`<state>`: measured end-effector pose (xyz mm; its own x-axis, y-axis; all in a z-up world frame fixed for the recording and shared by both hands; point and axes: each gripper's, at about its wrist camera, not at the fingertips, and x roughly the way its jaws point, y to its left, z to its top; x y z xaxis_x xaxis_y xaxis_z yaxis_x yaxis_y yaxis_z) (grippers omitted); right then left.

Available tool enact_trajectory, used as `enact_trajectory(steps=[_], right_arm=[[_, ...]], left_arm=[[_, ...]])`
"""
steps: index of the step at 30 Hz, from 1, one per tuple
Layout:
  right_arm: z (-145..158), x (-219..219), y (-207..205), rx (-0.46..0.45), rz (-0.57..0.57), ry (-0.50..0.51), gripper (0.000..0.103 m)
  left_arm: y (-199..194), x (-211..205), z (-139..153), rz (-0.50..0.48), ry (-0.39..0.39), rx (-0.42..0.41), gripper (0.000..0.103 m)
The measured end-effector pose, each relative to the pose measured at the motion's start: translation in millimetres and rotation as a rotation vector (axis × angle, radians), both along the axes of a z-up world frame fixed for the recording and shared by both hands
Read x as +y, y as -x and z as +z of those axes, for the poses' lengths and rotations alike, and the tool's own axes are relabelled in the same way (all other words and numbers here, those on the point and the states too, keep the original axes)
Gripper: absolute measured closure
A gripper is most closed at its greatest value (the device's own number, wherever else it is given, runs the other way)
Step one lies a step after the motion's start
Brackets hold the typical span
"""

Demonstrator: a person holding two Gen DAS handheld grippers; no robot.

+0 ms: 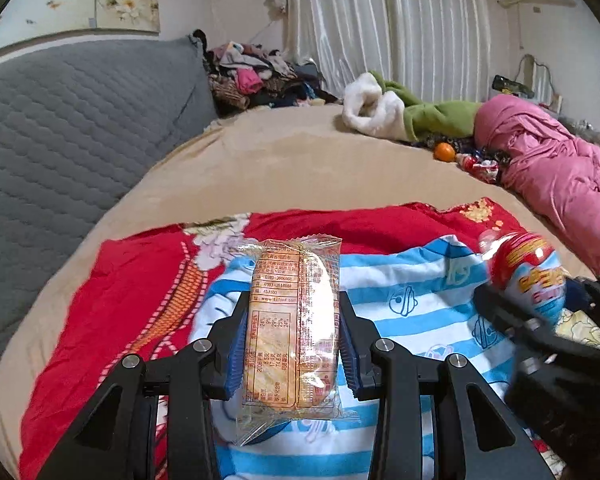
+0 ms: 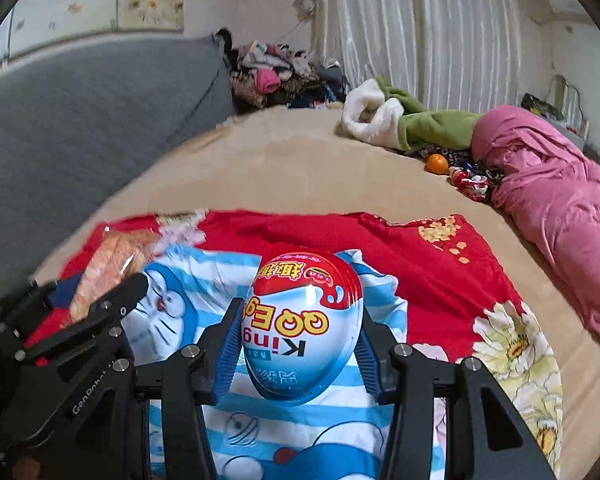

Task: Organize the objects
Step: 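Lower the egg into the tray and open the right gripper while the left gripper releases the bread pack there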

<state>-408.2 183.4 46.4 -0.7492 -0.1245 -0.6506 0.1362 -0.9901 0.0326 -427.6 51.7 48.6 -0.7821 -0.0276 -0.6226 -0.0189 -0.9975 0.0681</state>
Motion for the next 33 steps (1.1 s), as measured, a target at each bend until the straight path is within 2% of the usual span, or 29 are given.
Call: enact_trajectory(steps=[5, 12, 17, 23, 33], right_arm=[[-29, -6, 23, -0.086, 0.01, -0.015, 0.052], [-59, -13, 48, -0.164, -0.009, -0.122, 0.052], [-69, -12, 60, -0.193, -0.014, -0.124, 0.052], [-85, -14, 70, -0.238, -0.018, -0.146, 0.052], [-106, -18, 73, -0.287, -0.011, -0.167, 0.052]], left_arm=[[21, 6, -20, 0.004, 0.016, -0.037, 0.063], [52, 7, -48, 0.016, 0.023, -0.12, 0.063], [62, 6, -68, 0.029, 0.037, -0.157, 0.063], [74, 3, -87, 0.025, -0.011, -0.235, 0.063], [85, 6, -108, 0.017, 0.009, -0.345, 0.062]])
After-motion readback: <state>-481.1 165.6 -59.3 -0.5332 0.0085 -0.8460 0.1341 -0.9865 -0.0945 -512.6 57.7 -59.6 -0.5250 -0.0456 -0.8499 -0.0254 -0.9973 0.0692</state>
